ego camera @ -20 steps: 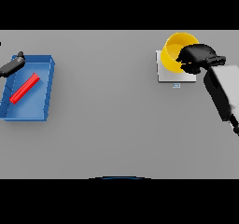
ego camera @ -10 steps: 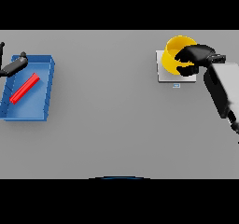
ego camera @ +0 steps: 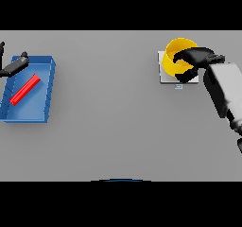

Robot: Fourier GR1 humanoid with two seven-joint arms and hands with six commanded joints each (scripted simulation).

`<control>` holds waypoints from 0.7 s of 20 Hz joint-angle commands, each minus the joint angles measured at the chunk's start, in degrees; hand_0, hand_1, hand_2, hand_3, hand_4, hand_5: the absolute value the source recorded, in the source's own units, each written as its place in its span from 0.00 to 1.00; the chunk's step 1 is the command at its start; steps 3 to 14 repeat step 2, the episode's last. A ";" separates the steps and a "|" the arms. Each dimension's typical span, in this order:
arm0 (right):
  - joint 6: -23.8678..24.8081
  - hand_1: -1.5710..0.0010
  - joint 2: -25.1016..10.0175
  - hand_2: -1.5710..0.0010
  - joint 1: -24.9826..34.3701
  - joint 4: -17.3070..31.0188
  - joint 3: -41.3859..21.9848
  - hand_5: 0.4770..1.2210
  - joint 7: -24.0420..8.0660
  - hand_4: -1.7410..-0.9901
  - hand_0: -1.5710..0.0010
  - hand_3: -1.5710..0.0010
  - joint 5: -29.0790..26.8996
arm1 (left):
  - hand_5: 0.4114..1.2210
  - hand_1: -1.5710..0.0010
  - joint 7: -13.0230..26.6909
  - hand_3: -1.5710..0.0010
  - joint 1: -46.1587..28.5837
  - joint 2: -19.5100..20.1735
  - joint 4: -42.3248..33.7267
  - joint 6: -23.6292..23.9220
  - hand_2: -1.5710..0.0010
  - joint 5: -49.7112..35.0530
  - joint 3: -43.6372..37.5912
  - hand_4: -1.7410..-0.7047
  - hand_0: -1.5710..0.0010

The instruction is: Pick up the red beaker and tilt it to pour out 1 green nut into yellow bowl. Pick up the yellow bowl and place it on the metallic measuring scale.

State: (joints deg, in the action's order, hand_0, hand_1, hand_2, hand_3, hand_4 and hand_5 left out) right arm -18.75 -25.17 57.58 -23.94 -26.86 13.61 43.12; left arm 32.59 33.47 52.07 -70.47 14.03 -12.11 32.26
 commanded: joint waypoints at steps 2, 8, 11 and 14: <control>0.26 0.97 0.40 0.93 0.77 1.73 -0.19 0.34 0.38 0.58 0.97 0.78 0.53 | 0.40 1.00 0.09 1.00 0.69 -0.32 -0.15 0.07 1.00 -0.10 -0.11 0.89 1.00; 0.26 0.97 0.40 0.93 0.77 1.73 -0.19 0.34 0.38 0.58 0.97 0.78 0.53 | 0.40 1.00 0.09 1.00 0.69 -0.32 -0.15 0.07 1.00 -0.10 -0.11 0.89 1.00; 0.26 0.97 0.40 0.93 0.77 1.73 -0.19 0.34 0.38 0.58 0.97 0.78 0.53 | 0.40 1.00 0.09 1.00 0.69 -0.32 -0.15 0.07 1.00 -0.10 -0.11 0.89 1.00; 0.26 0.97 0.40 0.93 0.77 1.73 -0.19 0.34 0.38 0.58 0.97 0.78 0.53 | 0.40 1.00 0.09 1.00 0.69 -0.32 -0.15 0.07 1.00 -0.10 -0.11 0.89 1.00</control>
